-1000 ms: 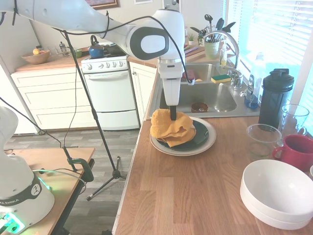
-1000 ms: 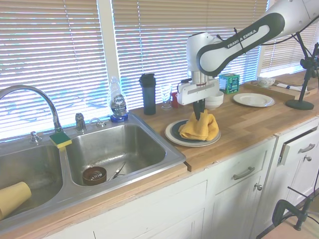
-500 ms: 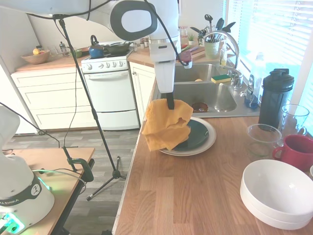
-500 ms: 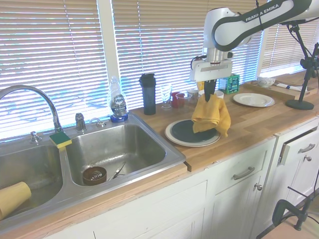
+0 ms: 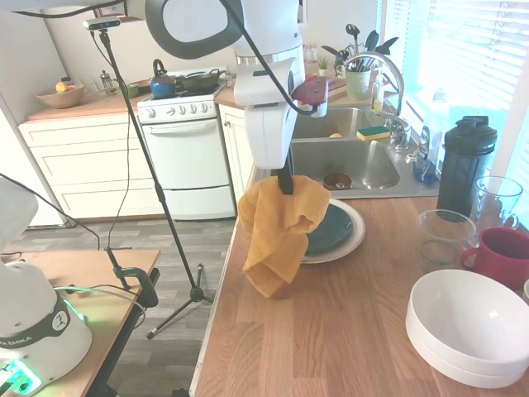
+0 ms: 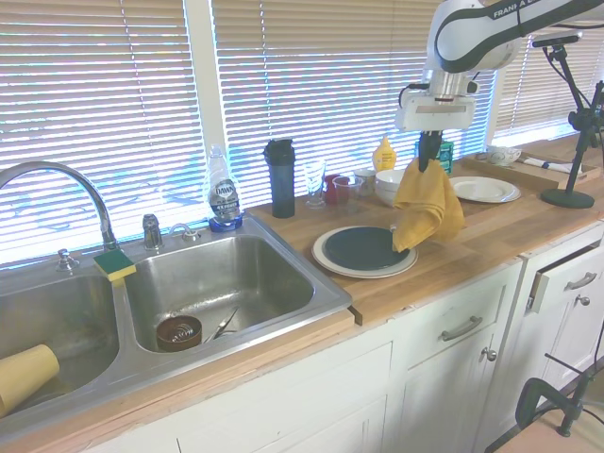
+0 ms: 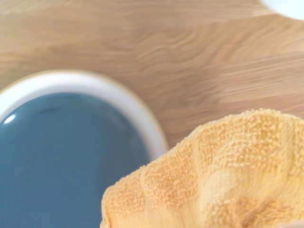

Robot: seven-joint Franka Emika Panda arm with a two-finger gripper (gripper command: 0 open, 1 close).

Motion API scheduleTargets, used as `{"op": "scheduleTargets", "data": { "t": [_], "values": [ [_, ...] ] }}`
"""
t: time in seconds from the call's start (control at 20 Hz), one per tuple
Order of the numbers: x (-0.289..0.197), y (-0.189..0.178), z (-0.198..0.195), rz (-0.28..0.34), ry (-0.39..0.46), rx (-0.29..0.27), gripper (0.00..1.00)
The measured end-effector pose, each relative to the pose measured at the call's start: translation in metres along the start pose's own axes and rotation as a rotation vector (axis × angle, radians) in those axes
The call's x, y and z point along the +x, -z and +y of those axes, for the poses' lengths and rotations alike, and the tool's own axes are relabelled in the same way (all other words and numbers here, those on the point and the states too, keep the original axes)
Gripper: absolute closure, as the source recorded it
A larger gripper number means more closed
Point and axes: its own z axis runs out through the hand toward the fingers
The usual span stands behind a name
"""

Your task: Wipe the blue plate in clockwise motion

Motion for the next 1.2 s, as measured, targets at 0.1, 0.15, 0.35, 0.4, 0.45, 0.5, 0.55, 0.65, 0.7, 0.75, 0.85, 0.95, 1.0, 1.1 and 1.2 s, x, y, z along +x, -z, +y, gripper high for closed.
{"op": "scheduleTargets", "data": {
  "t": [0.1,0.15,0.35,0.4,0.45,0.5,0.55,0.65,0.7,0.75,0.85,0.95,1.0,1.1,1.2],
  "values": [
    [0.012,0.001,0.008,-0.006,-0.011,0.003,1.0],
    [0.018,0.001,0.011,-0.008,-0.016,0.003,1.0],
    [0.035,0.0,0.024,-0.025,-0.028,0.007,1.0],
    [0.038,-0.003,0.026,-0.03,-0.029,0.003,1.0],
    [0.039,-0.009,0.029,-0.036,-0.032,-0.005,1.0],
    [0.04,-0.016,0.031,-0.043,-0.036,-0.014,1.0],
    [0.042,-0.023,0.031,-0.049,-0.039,-0.023,1.0],
    [0.049,-0.039,0.029,-0.054,-0.048,-0.032,1.0],
    [0.054,-0.049,0.028,-0.058,-0.055,-0.038,1.0],
    [0.058,-0.059,0.028,-0.061,-0.06,-0.044,1.0],
    [0.065,-0.078,0.027,-0.07,-0.069,-0.057,1.0],
    [0.07,-0.095,0.026,-0.079,-0.073,-0.074,1.0],
    [0.071,-0.104,0.025,-0.084,-0.073,-0.083,1.0],
    [0.072,-0.119,0.023,-0.09,-0.071,-0.097,1.0],
    [0.073,-0.128,0.022,-0.097,-0.064,-0.106,1.0]
  ]
}}
